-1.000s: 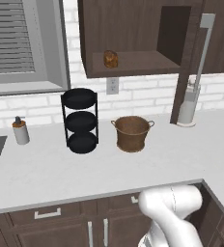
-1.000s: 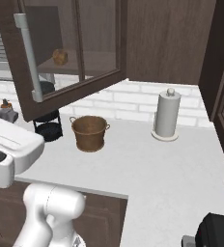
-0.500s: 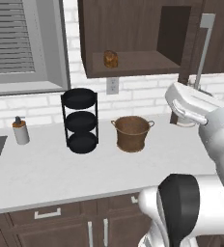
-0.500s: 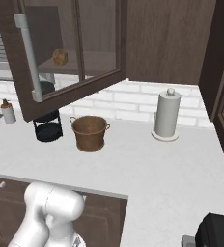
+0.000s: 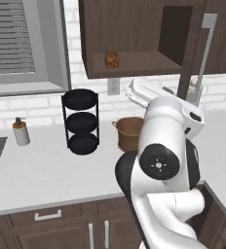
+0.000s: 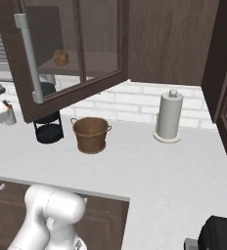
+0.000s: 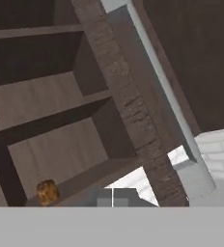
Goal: Open the cabinet, pick up the bread from the cabinet and place it in the basket. Then move the basket to the dining counter.
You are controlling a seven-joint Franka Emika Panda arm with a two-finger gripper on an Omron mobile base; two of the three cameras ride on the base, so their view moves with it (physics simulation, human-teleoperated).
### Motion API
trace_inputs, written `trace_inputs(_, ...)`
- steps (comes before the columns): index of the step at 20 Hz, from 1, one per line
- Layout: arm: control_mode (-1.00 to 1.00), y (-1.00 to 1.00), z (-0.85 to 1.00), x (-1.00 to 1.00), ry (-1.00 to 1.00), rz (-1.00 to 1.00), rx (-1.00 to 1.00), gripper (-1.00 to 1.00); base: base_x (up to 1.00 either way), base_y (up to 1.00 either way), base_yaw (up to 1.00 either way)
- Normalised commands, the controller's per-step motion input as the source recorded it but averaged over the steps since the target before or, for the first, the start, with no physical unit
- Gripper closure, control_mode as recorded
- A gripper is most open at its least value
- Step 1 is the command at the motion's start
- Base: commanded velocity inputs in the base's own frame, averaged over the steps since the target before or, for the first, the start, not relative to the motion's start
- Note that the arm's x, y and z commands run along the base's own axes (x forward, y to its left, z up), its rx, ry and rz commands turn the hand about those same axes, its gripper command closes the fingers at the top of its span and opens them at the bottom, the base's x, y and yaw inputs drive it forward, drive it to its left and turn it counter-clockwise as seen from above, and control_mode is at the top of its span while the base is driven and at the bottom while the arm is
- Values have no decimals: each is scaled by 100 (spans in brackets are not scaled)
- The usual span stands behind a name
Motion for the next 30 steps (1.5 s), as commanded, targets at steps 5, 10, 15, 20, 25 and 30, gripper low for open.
trace_inputs(5, -100, -1, -17, 100, 0, -6, 0, 100, 0, 0, 0)
trace_inputs(10, -100, 19, -7, 96, 0, -8, -2, 100, 0, 0, 0)
trace_inputs(15, -100, -8, -2, 60, 0, -10, -1, 100, 0, 0, 0)
trace_inputs(20, -100, -97, -1, 10, 0, -9, 5, 100, 0, 0, 0)
trace_inputs(25, -100, -100, 0, -33, -7, -7, 13, 100, 0, 0, 0)
trace_inputs(30, -100, -100, 0, -55, -19, -3, 14, 100, 0, 0, 0)
